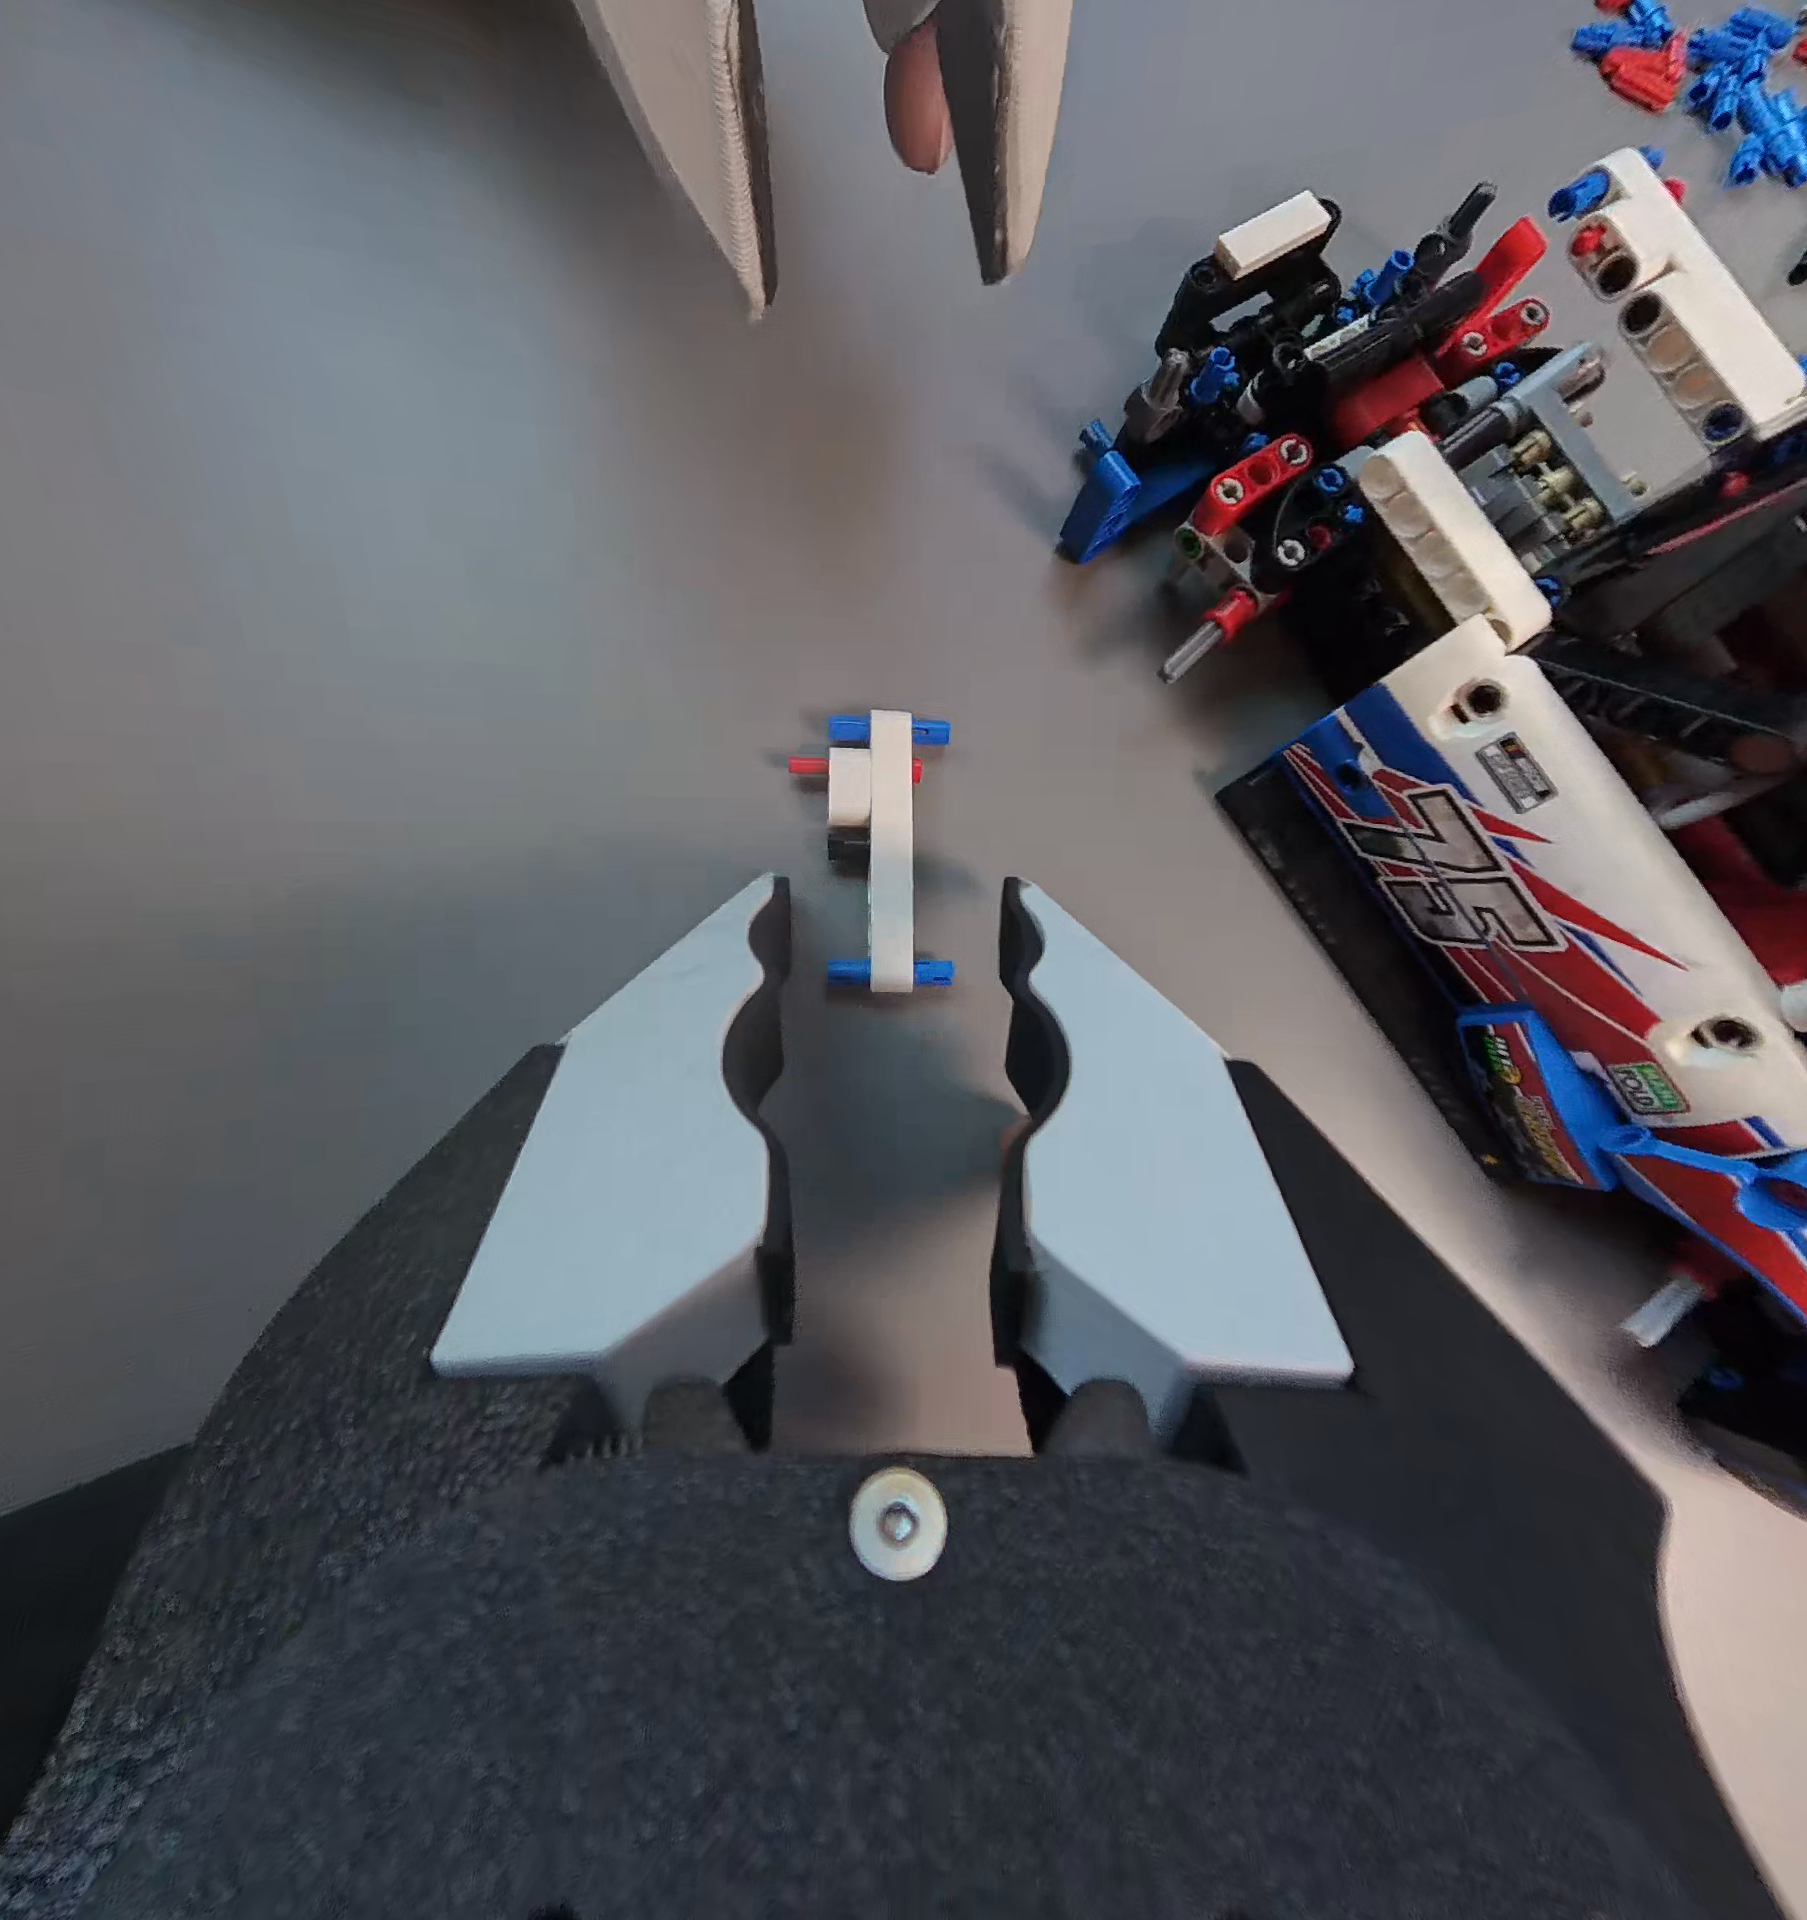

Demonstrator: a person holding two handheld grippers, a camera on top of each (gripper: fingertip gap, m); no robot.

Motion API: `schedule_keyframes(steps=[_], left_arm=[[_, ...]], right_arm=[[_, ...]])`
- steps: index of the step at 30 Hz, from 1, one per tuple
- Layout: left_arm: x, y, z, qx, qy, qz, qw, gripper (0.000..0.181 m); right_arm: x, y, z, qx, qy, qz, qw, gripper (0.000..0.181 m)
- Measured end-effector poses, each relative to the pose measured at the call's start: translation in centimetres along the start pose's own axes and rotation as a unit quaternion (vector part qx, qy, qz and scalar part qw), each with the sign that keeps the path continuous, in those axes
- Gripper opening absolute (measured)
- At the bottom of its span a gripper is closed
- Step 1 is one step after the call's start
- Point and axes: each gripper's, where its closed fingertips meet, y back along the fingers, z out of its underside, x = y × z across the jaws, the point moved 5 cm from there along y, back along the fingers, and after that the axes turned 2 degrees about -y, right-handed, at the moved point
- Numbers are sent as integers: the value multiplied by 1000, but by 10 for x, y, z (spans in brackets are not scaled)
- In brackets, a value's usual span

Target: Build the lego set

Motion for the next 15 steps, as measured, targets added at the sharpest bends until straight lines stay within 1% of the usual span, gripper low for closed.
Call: schedule_keyframes(steps=[2, 4, 6, 7, 8, 10, 11, 12, 15], left_arm=[[-10, 3, 1, -3, 11, -31, 999, 33], [-23, 8, 3, -4, 30, -62, 998, 38], [-33, 14, 2, 8, 54, -80, 995, 40], [-37, 16, 1, 16, 64, -83, 994, 40], [-40, 18, 0, 23, 74, -84, 993, 40], [-43, 19, 0, 33, 87, -82, 992, 40], [-43, 19, 1, 33, 90, -80, 992, 40], [-43, 17, 2, 30, 89, -80, 992, 40], [-43, 15, 7, 19, 76, -87, 993, 40]], right_arm=[[1, 4, 3, 0, -16, -11, 1000, 44], [8, 16, 4, 13, -33, -8, 999, 50], [29, 36, -1, 50, -40, 32, 997, 51], [44, 47, -4, 58, -35, 67, 995, 52], [60, 55, -6, 50, -22, 101, 993, 61], [90, 62, -9, -8, 20, 141, 990, 80], [103, 60, -11, -46, 44, 144, 988, 89], [113, 55, -16, -77, 65, 133, 986, 98], [135, 31, -29, -149, 116, 82, 979, 112]])
